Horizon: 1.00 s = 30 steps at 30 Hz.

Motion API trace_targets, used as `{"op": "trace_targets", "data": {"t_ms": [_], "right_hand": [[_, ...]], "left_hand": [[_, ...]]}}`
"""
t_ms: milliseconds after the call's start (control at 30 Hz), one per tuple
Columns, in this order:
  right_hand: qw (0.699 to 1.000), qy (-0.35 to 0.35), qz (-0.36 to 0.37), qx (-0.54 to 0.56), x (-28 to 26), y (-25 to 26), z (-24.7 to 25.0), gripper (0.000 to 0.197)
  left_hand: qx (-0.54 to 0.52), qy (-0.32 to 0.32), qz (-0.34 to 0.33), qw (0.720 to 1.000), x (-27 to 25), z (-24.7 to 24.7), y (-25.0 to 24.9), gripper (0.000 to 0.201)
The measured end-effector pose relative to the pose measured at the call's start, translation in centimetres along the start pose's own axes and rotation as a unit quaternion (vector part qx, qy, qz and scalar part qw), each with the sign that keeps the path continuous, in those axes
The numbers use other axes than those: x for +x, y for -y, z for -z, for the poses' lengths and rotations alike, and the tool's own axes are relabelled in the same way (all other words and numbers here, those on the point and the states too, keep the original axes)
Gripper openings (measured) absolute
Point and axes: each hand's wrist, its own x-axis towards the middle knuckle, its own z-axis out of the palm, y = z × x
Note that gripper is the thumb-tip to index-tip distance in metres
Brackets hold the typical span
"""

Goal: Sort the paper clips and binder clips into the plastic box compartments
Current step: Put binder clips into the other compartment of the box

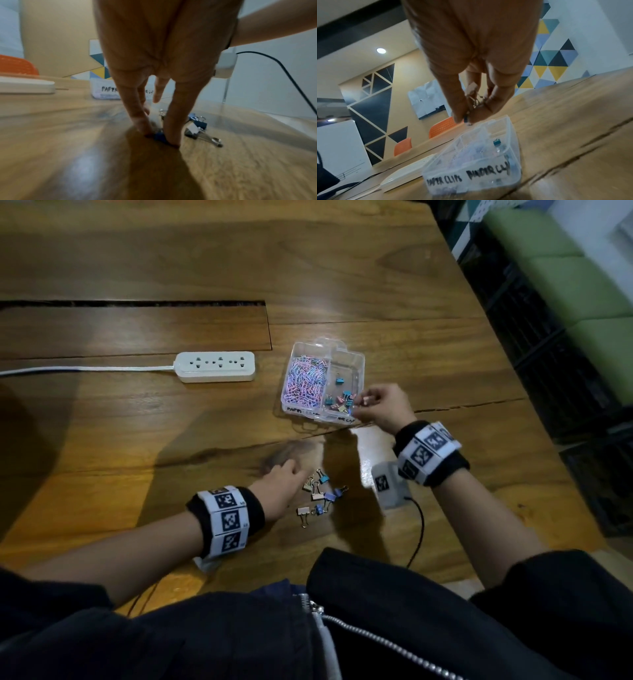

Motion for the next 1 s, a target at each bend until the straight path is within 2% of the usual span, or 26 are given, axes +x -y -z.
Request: {"op": "trace_targets", "data": {"t_ms": [67,133,233,300,367,467,533,633,767,900,1000], "right_hand": [[0.999,-0.03,0.013,0.005,1.1,1.1,-0.1,0.032],[0.998,-0.052,0.028,-0.019,1.7,1.2,-0.5,0.036],[0.995,-0.063,0.032,-0.077,0.6,0.6,-1.3,0.039],[0.993,-0.038,0.037,-0.103,-1.1,-0.5,-2.2,0.04],[0.988,0.024,0.024,-0.151,-3.3,-2.0,-3.1,0.048],[0.96,0.118,-0.029,-0.252,-6.3,-4.7,-5.2,0.074],[0.95,0.121,-0.033,-0.286,-7.6,-6.0,-6.7,0.081],[0.955,0.095,-0.013,-0.282,-8.6,-7.0,-8.0,0.078],[0.953,0.067,0.034,-0.292,-8.7,-7.3,-8.5,0.058],[0.959,0.057,0.064,-0.269,-8.4,-7.4,-8.3,0.031],[0.964,0.074,0.054,-0.25,-8.0,-7.4,-7.9,0.03]], "left_hand": [[-0.037,-0.038,0.013,0.998,0.3,-0.1,-0.3,0.075],[-0.05,-0.043,0.013,0.998,0.7,0.3,-0.5,0.074],[0.017,-0.029,-0.044,0.998,1.3,0.6,-0.7,0.075],[0.09,-0.023,-0.08,0.992,1.3,0.7,-0.9,0.067],[0.129,-0.028,-0.096,0.987,1.2,0.7,-1.0,0.059],[0.134,-0.038,-0.099,0.985,0.9,0.9,-1.2,0.05],[0.125,-0.038,-0.088,0.987,0.9,0.8,-1.2,0.048],[0.103,-0.033,-0.063,0.992,1.1,0.7,-1.4,0.046],[0.102,-0.018,-0.035,0.994,1.2,0.6,-2.0,0.045],[0.109,-0.024,-0.034,0.993,1.2,0.5,-2.2,0.037],[0.097,-0.035,-0.051,0.993,1.0,0.7,-1.9,0.03]]}}
